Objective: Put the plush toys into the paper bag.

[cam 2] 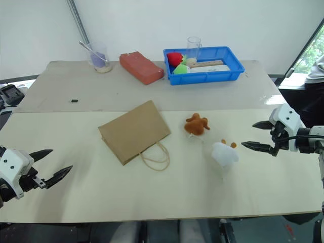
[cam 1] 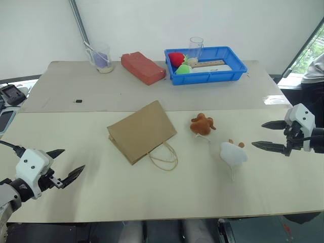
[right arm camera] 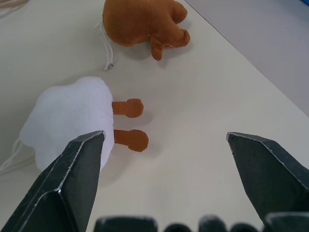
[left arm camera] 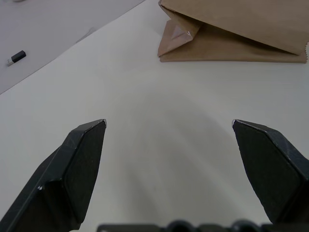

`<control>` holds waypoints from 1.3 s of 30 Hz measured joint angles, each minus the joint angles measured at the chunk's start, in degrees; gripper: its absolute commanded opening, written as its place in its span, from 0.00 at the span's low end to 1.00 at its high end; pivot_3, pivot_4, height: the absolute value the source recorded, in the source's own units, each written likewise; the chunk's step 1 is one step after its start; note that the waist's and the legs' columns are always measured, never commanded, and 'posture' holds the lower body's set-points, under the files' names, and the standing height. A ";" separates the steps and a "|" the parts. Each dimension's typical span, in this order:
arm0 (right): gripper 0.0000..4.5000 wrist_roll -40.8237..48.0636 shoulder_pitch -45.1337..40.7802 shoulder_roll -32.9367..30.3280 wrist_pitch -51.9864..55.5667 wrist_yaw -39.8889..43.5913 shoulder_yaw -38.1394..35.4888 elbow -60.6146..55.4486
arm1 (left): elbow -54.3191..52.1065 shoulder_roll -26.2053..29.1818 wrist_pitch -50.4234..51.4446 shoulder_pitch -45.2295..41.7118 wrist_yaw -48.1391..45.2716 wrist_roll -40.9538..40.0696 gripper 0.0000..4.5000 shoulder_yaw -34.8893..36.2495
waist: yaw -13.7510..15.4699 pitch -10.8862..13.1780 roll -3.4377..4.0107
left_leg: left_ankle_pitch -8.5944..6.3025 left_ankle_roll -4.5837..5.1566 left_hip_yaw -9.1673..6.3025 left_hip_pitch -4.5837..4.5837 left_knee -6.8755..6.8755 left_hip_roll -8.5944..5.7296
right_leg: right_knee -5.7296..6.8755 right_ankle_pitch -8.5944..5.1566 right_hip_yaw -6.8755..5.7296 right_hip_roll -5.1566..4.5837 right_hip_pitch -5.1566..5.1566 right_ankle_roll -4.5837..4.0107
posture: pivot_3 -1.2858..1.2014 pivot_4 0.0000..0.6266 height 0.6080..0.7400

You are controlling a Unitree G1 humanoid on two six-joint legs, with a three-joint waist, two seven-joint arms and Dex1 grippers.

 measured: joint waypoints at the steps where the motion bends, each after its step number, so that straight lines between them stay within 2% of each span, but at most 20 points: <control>1: 1.00 -0.01 0.00 0.00 -0.25 -0.06 0.00 0.16 | -0.09 0.02 0.23 0.05 -0.61 -0.58 0.99 -0.01 | 0.00 0.00 0.00 | 0.00 0.00 0.00 0.00 0.00 0.00 | 0.00 0.00 0.00 0.00 0.00 0.00 | 0.52 0.24 1.00; 5: 1.00 0.01 0.17 -0.02 -0.36 -0.54 -0.09 0.19 | -2.34 0.57 2.62 -0.56 -2.40 -3.83 0.99 -0.77 | 0.00 0.00 0.00 | 0.00 0.00 0.01 0.00 0.00 0.00 | 0.00 0.00 0.01 0.00 0.00 0.00 | 0.52 0.24 1.00; 7: 1.00 0.31 1.13 -0.05 1.02 -0.59 -0.46 -1.56 | -3.99 2.13 3.03 -2.28 -3.37 -4.04 0.99 -4.17 | 0.14 0.00 0.00 | 0.00 0.00 -0.01 -0.01 0.01 -0.02 | 0.01 0.00 0.01 0.00 0.01 0.01 | 0.52 0.24 1.00; 11: 1.00 4.61 6.62 -0.90 7.45 0.64 -2.59 -11.68 | -6.63 4.11 2.45 -8.02 -5.39 -2.58 0.99 -14.76 | 0.38 -0.01 0.03 | 0.00 0.00 -0.02 -0.07 0.01 -0.05 | 0.00 0.02 0.05 0.00 -0.01 0.05 | 0.52 0.24 1.00; 16: 1.00 12.92 13.89 -3.51 18.30 2.11 -6.02 -31.35 | -4.13 3.99 -0.23 -21.28 -6.58 2.98 0.99 -28.28 | 0.76 -0.02 0.06 | 0.00 0.01 -0.06 -0.05 0.02 -0.04 | 0.01 0.03 0.04 0.05 0.02 0.07 | 0.52 0.24 1.00; 19: 1.00 18.21 15.04 -3.55 23.91 0.91 -6.92 -41.44 | -0.73 1.08 -2.31 -28.18 -7.08 6.02 0.99 -35.84 | 0.67 -0.02 0.05 | 0.00 0.01 -0.07 -0.08 0.05 -0.04 | 0.00 0.04 0.05 0.07 0.03 0.09 | 0.52 0.24 1.00; 24: 1.00 22.92 13.70 -0.36 30.28 -6.61 -7.26 -48.28 | 9.04 -5.39 -8.83 -36.73 -7.28 13.46 0.99 -46.60 | 1.38 -0.01 0.03 | 0.00 0.01 -0.10 -0.17 0.09 -0.09 | -0.04 0.06 0.05 0.07 0.01 0.12 | 0.52 0.24 1.00; 28: 1.00 23.88 13.82 0.43 31.57 -9.39 -7.43 -49.21 | 15.89 -10.52 -13.16 -41.08 -5.03 16.92 0.99 -49.25 | 1.79 -0.01 0.01 | -0.01 0.02 -0.13 -0.26 0.13 -0.12 | -0.07 0.09 0.04 0.05 -0.01 0.17 | 0.52 0.24 1.00; 32: 1.00 24.92 14.54 0.79 32.66 -11.18 -7.52 -49.92 | 19.71 -13.34 -16.88 -42.68 -3.87 19.91 0.99 -51.70 | 1.71 -0.01 0.02 | -0.03 0.06 -0.15 -0.29 0.14 -0.12 | -0.08 0.10 0.04 0.04 -0.03 0.20 | 0.52 0.24 1.00; 35: 1.00 25.03 14.77 1.17 33.24 -12.13 -7.53 -50.23 | 20.32 -14.79 -17.87 -42.73 -3.43 20.76 0.81 -52.61 | 1.73 -0.01 0.02 | -0.03 0.06 -0.16 -0.29 0.14 -0.12 | -0.06 0.10 0.04 0.05 -0.04 0.20 | 0.52 0.24 1.00; 39: 1.00 25.05 14.94 1.49 33.28 -12.50 -7.51 -50.58 | 20.44 -15.27 -18.38 -42.73 -3.72 20.81 0.40 -52.73 | 1.72 -0.01 0.02 | -0.03 0.06 -0.16 -0.27 0.16 -0.12 | -0.05 0.11 0.04 0.05 -0.02 0.20 | 0.52 0.24 1.00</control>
